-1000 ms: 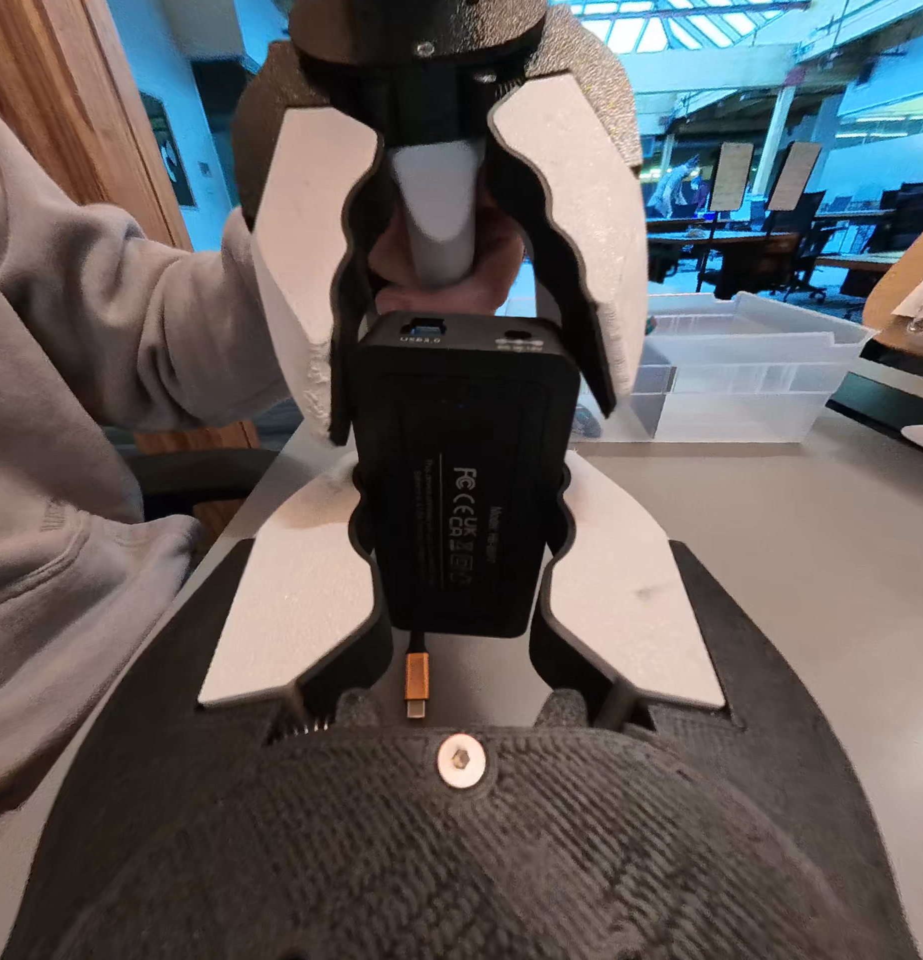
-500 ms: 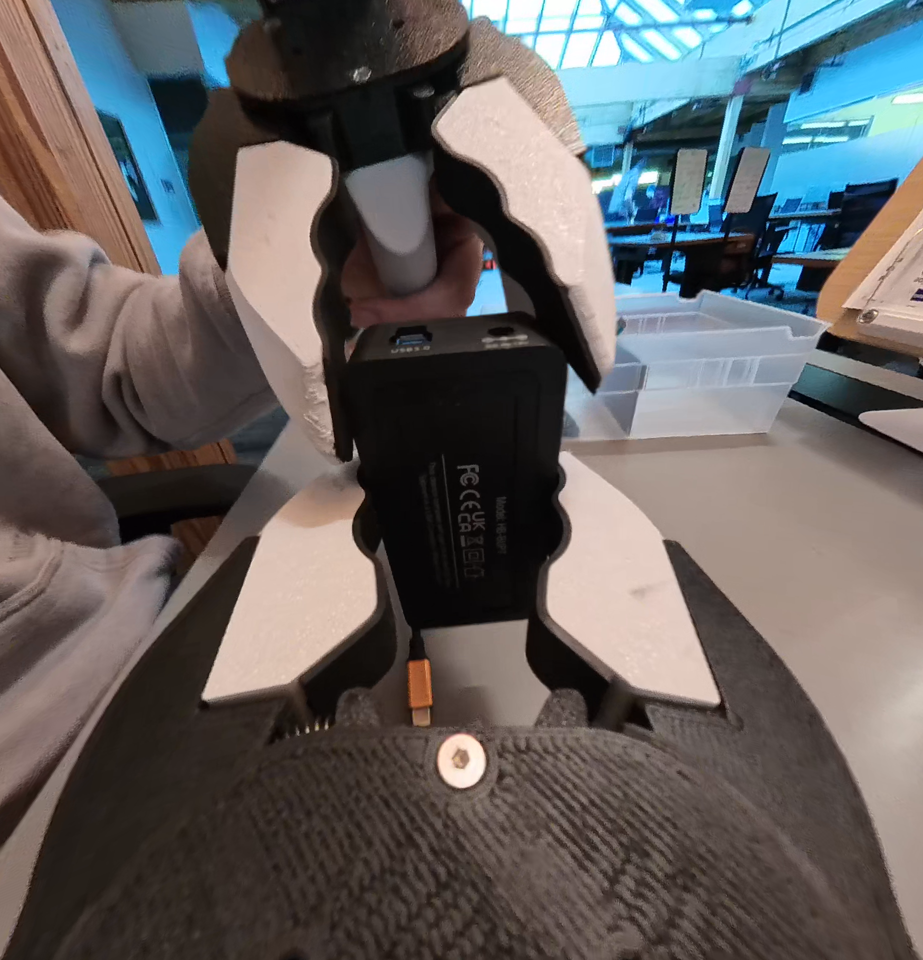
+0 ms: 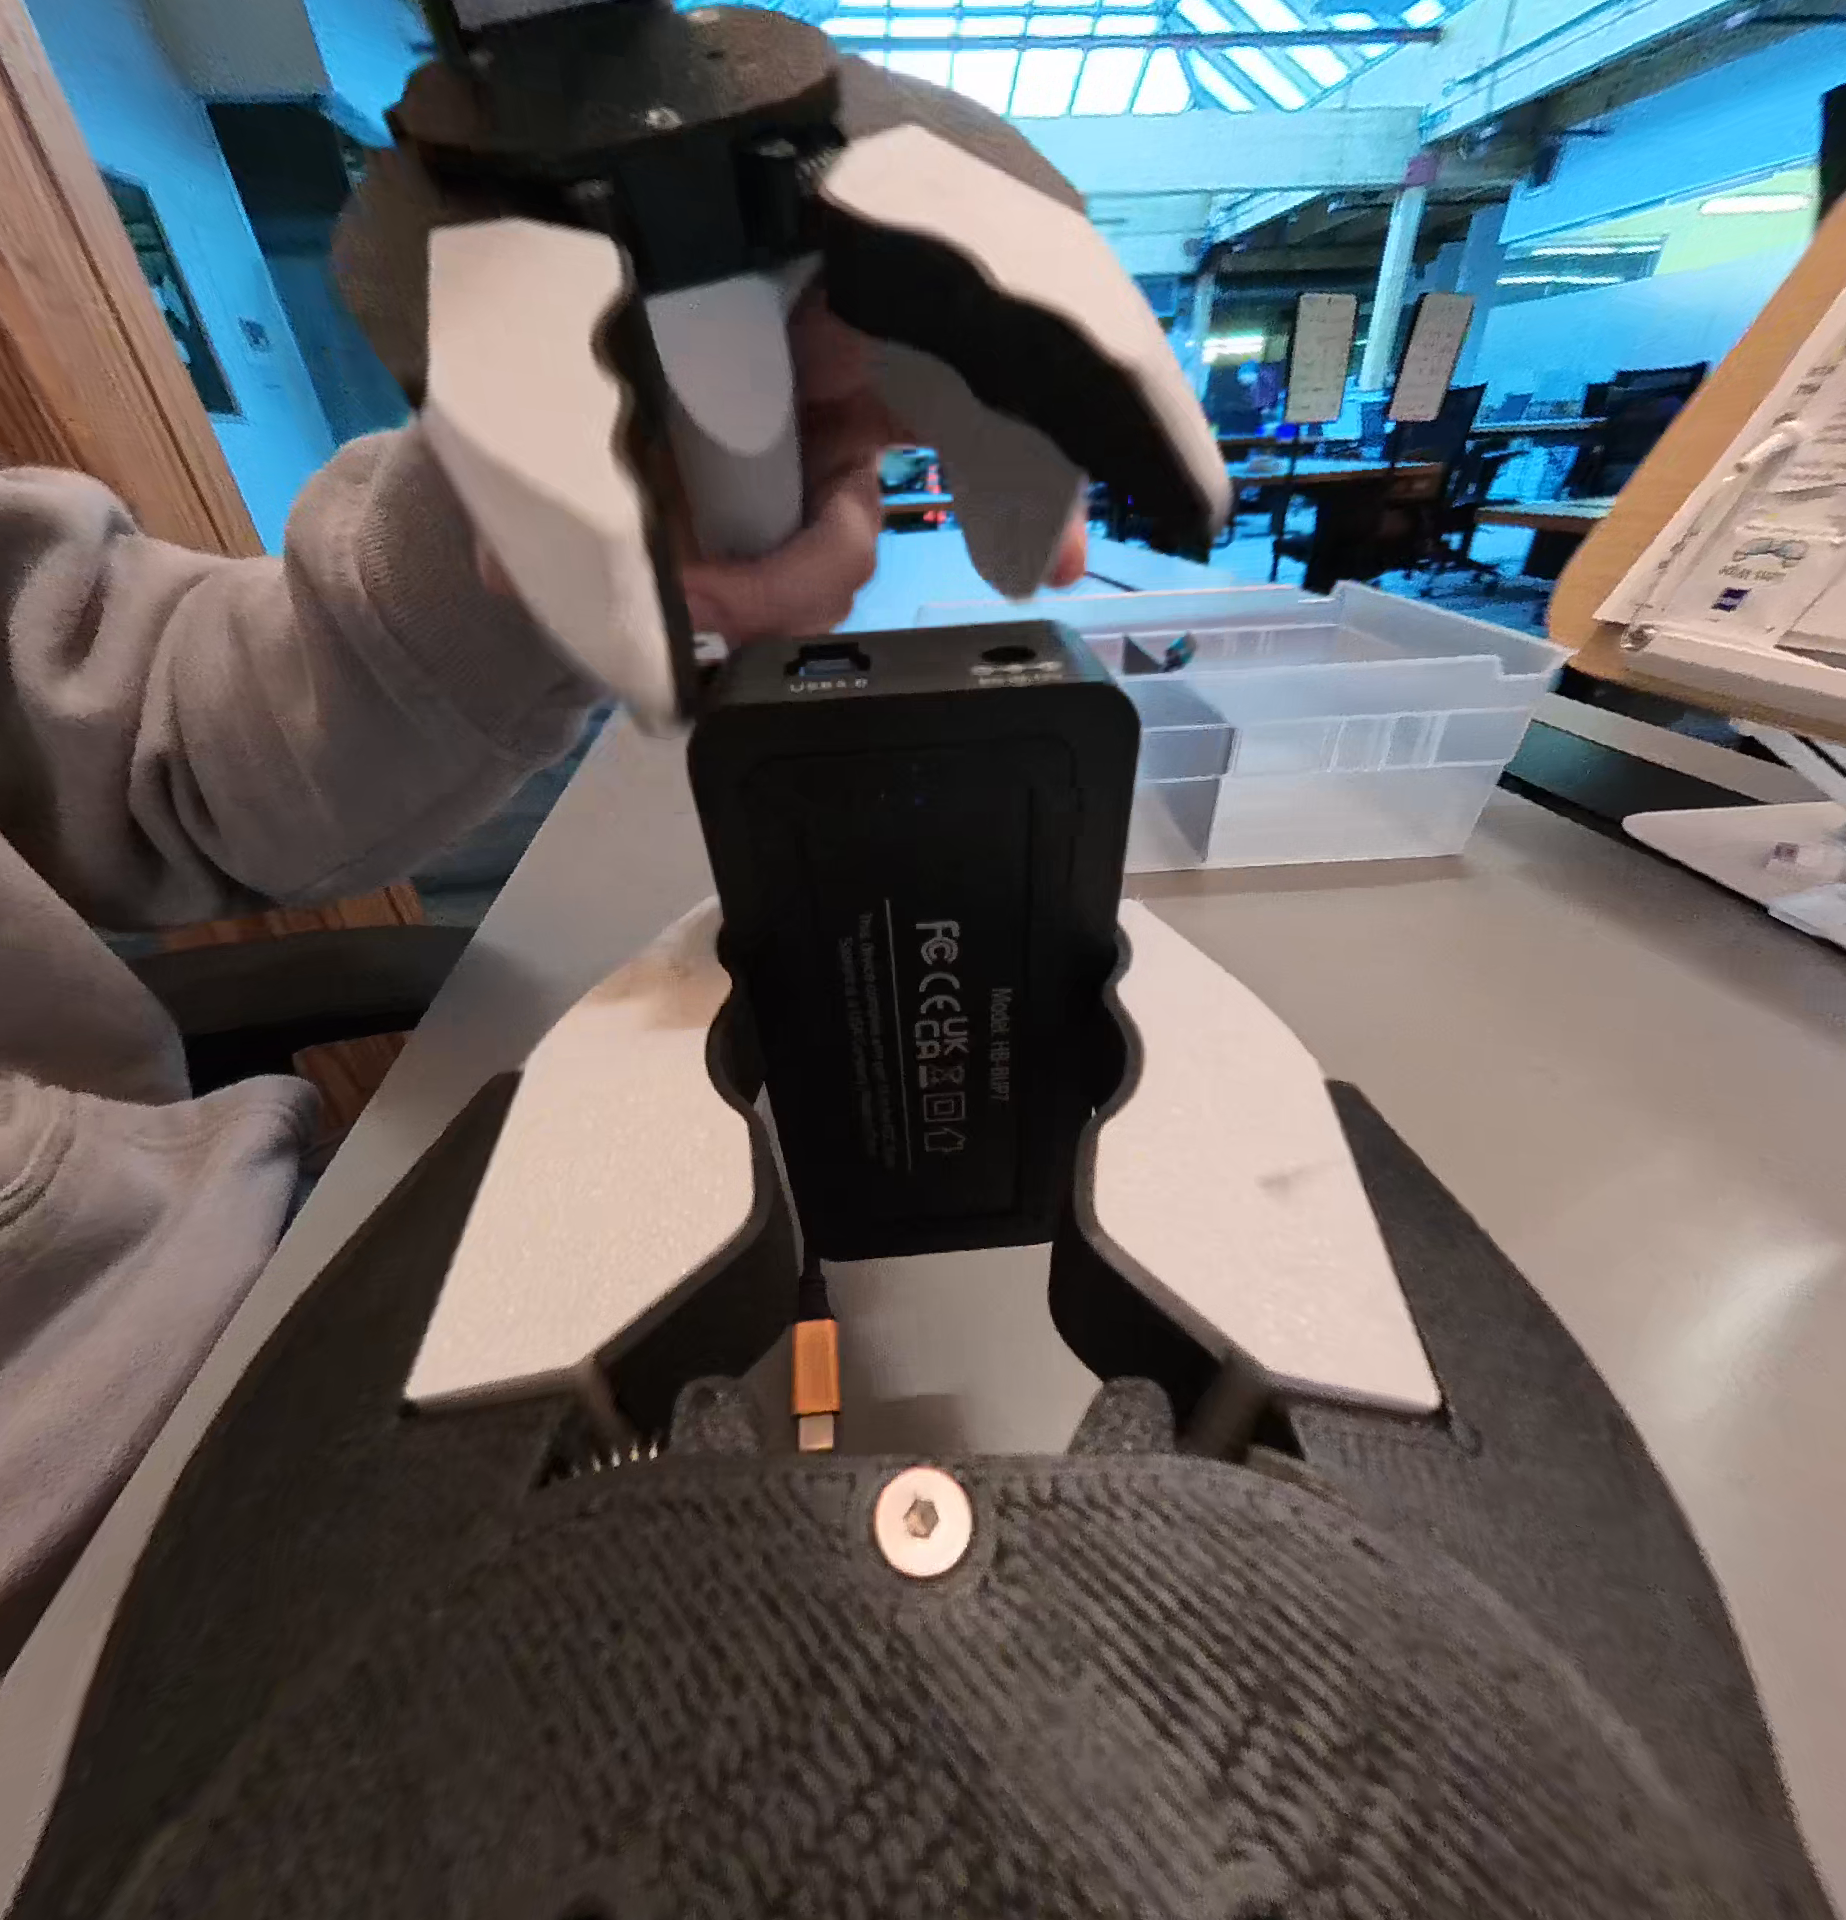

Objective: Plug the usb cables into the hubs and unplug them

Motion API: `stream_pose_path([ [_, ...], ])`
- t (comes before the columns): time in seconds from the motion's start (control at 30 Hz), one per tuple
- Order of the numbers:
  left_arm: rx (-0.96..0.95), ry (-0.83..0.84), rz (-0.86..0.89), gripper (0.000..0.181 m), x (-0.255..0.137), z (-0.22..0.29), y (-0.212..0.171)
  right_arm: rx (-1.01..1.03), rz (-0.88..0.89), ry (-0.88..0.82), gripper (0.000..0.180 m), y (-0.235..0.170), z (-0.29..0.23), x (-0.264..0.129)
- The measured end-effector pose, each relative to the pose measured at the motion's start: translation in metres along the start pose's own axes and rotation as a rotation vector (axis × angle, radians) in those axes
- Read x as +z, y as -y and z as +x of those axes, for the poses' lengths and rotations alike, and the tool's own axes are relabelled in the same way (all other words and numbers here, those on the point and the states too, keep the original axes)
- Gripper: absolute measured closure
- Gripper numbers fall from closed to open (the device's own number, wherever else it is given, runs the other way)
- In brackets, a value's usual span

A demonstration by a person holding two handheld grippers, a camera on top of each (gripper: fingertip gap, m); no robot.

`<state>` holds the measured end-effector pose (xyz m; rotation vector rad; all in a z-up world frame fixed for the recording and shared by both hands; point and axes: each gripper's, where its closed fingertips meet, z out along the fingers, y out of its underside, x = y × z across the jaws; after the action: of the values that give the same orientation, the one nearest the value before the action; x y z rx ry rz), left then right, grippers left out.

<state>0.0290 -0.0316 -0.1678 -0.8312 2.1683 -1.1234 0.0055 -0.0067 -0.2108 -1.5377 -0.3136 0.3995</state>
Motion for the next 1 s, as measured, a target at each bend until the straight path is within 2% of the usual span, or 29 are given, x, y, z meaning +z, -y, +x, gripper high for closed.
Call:
stream_pose_path([
  [0.03, -0.021, 0.05, 0.036, 0.113, -0.011, -0.01, 0.005, 0.008, 0.007, -0.014, 0.118, 0.001, 0.003, -0.003],
  [0.13, -0.13, 0.336, 0.055, 0.123, -0.067, -0.07, -0.009, 0.039, 0.022, -0.085, 0.117, 0.001, 0.018, -0.009],
  [0.2, -0.281, 0.613, -0.008, 0.126, -0.122, -0.127, -0.05, 0.057, 0.023, -0.128, 0.118, -0.002, 0.026, -0.011],
  [0.3, -0.48, 0.96, -0.159, 0.132, -0.198, -0.189, -0.138, 0.076, 0.021, -0.141, 0.118, -0.004, 0.03, -0.008],
  [0.33, -0.547, 0.99, -0.218, 0.133, -0.208, -0.198, -0.169, 0.083, 0.017, -0.132, 0.118, -0.005, 0.03, -0.007],
  [0.4, -0.708, 0.917, -0.309, 0.131, -0.202, -0.2, -0.22, 0.085, 0.014, -0.126, 0.118, -0.007, 0.029, -0.004],
  [0.5, -0.779, 0.862, -0.323, 0.133, -0.184, -0.205, -0.259, 0.083, -0.008, -0.128, 0.118, -0.013, 0.029, -0.003],
  [0.57, -0.768, 0.841, -0.328, 0.137, -0.173, -0.21, -0.27, 0.097, -0.011, -0.121, 0.118, -0.015, 0.03, -0.005],
  [0.67, -0.755, 0.877, -0.358, 0.152, -0.173, -0.218, -0.278, 0.104, 0.011, -0.123, 0.118, -0.012, 0.031, -0.007],
  [0.73, -0.702, 0.936, -0.319, 0.162, -0.181, -0.223, -0.268, 0.098, 0.013, -0.126, 0.118, -0.012, 0.032, -0.008],
  [0.83, -0.637, 0.913, -0.26, 0.178, -0.183, -0.218, -0.247, 0.101, 0.012, -0.128, 0.118, -0.012, 0.033, -0.009],
  [1.0, -0.366, 0.924, -0.209, 0.178, -0.199, -0.207, -0.192, 0.104, 0.015, -0.126, 0.118, -0.012, 0.033, -0.009],
])
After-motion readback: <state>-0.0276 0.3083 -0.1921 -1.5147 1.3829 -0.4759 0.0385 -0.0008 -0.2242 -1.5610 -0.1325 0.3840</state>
